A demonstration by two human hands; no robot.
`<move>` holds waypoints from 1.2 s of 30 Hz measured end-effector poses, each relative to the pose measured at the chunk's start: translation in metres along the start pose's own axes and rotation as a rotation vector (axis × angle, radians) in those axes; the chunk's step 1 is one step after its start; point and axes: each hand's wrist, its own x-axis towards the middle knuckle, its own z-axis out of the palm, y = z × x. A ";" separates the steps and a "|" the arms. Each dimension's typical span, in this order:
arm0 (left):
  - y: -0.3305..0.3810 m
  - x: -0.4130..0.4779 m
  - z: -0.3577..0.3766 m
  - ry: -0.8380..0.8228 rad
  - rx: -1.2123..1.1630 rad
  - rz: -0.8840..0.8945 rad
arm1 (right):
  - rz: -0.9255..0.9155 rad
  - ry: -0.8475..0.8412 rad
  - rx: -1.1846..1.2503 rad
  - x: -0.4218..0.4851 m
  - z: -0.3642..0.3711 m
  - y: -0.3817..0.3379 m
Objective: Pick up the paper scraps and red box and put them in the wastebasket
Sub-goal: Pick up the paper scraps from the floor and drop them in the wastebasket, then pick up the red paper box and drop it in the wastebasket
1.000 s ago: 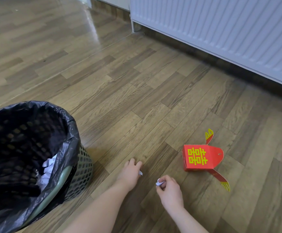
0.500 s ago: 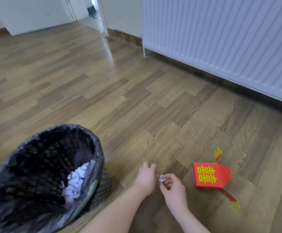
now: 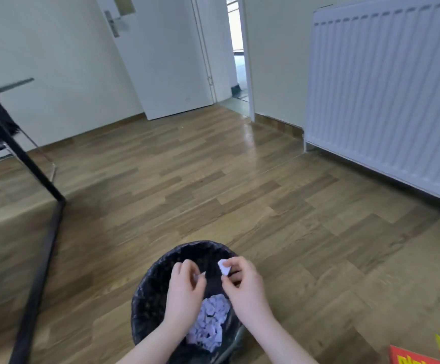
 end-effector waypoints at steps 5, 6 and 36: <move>-0.043 -0.001 0.003 -0.301 0.178 -0.177 | 0.067 -0.215 -0.139 -0.007 0.016 0.009; -0.041 0.001 0.006 -0.310 0.186 -0.162 | 0.068 -0.192 -0.119 -0.008 0.013 0.012; 0.195 -0.120 0.337 -1.362 0.463 0.243 | 0.892 0.991 0.930 -0.120 -0.238 0.245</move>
